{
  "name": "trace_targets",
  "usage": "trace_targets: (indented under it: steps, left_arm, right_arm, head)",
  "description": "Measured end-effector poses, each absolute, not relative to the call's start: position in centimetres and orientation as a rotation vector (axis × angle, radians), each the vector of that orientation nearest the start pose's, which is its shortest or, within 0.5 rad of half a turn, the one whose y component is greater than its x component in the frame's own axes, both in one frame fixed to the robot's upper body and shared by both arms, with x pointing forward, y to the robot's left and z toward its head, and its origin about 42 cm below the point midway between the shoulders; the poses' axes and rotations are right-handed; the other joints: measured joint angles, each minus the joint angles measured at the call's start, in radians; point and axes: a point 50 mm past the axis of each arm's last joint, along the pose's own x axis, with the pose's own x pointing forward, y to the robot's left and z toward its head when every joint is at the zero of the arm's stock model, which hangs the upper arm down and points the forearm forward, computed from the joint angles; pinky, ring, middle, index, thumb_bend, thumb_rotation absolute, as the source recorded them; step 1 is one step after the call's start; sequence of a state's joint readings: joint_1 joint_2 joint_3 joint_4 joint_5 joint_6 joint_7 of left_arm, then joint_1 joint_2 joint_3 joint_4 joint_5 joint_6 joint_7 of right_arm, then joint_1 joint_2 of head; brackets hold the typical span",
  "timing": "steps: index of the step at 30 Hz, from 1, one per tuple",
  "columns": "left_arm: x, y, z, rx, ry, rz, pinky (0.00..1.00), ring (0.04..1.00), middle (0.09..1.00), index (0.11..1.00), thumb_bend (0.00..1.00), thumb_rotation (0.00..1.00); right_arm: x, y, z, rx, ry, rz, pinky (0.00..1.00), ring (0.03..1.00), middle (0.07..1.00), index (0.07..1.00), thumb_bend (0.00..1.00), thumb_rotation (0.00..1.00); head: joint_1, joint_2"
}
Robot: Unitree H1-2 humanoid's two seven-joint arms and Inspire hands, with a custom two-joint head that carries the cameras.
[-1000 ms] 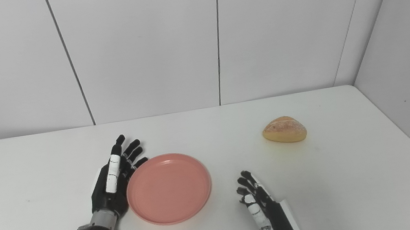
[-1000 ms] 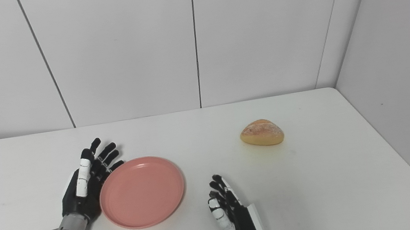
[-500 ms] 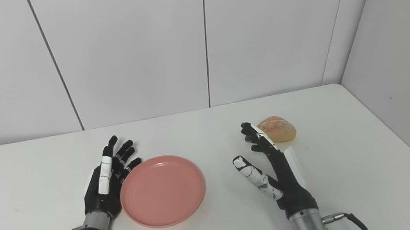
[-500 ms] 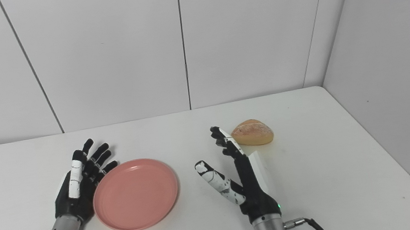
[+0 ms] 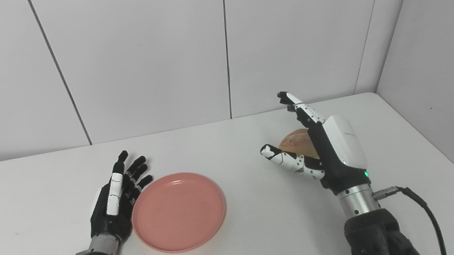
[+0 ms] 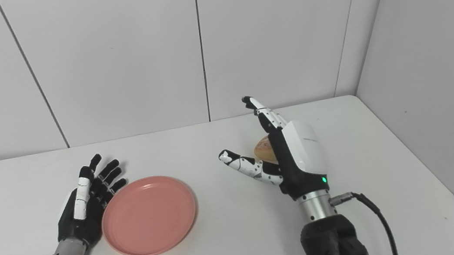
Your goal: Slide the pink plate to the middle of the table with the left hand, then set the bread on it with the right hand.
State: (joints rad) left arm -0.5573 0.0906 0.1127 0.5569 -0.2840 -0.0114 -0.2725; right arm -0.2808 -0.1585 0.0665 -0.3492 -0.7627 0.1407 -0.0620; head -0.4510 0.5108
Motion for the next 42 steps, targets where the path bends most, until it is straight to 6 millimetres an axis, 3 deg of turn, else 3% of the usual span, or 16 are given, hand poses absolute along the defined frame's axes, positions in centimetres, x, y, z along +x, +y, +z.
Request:
trace_targets:
  steps: [3, 5, 8, 11, 16, 24, 30, 37, 42]
  left_arm:
    - [45.5, 21.6, 14.9, -0.224, -0.034, -0.264, 0.82, 0.908, 0.872, 0.976, 0.94, 0.78]
    - [45.5, 21.5, 14.9, -0.223, -0.034, -0.268, 0.81, 0.902, 0.866, 0.973, 0.94, 0.78]
    - [45.6, 21.4, 14.9, -0.221, -0.034, -0.270, 0.82, 0.901, 0.868, 0.972, 0.95, 0.78]
    - [45.6, 21.4, 15.0, -0.219, -0.033, -0.273, 0.81, 0.899, 0.869, 0.977, 0.95, 0.78]
    - [45.6, 21.3, 15.0, -0.217, -0.033, -0.275, 0.83, 0.899, 0.868, 0.979, 0.94, 0.78]
    - [45.6, 21.3, 15.1, -0.212, -0.034, -0.280, 0.81, 0.900, 0.862, 0.977, 0.93, 0.79]
    - [45.5, 21.3, 15.3, -0.205, -0.028, -0.282, 0.77, 0.889, 0.851, 0.982, 0.91, 0.79]
    - [45.4, 21.3, 15.3, -0.199, -0.025, -0.283, 0.82, 0.889, 0.856, 0.994, 0.90, 0.78]
    - [45.1, 21.2, 15.3, -0.190, -0.026, -0.288, 0.77, 0.887, 0.855, 0.983, 0.90, 0.78]
  right_arm:
    - [34.0, -22.4, 27.4, -0.933, -0.540, -0.213, 0.78, 0.832, 0.844, 0.855, 0.85, 0.89]
    - [34.5, -23.0, 27.7, -0.993, -0.524, -0.214, 0.81, 0.828, 0.836, 0.837, 0.87, 0.74]
    - [35.7, -24.0, 28.1, -1.086, -0.490, -0.208, 0.83, 0.822, 0.827, 0.825, 0.90, 0.63]
    - [36.7, -25.1, 28.8, -1.176, -0.465, -0.192, 0.83, 0.820, 0.820, 0.821, 0.94, 0.56]
    - [38.8, -26.9, 29.3, -1.264, -0.393, -0.150, 0.76, 0.799, 0.812, 0.814, 0.99, 0.51]
    - [41.9, -29.9, 27.4, -1.347, -0.199, -0.059, 0.70, 0.797, 0.828, 0.823, 1.00, 0.44]
    - [43.1, -30.7, 27.4, -1.347, -0.144, -0.019, 0.71, 0.808, 0.846, 0.830, 1.00, 0.40]
    - [44.8, -31.4, 26.3, -1.306, -0.004, 0.055, 0.67, 0.807, 0.844, 0.816, 1.00, 0.31]
    - [45.8, -32.5, 26.0, -1.302, 0.044, 0.063, 0.67, 0.801, 0.836, 0.812, 1.00, 0.31]
  head:
    - [0.002, 0.002]
    - [0.002, 0.002]
    - [0.002, 0.002]
    - [0.002, 0.002]
    - [0.006, 0.002]
    - [0.017, -0.005]
    - [0.026, -0.002]
    - [0.032, -0.002]
    - [0.032, -0.003]
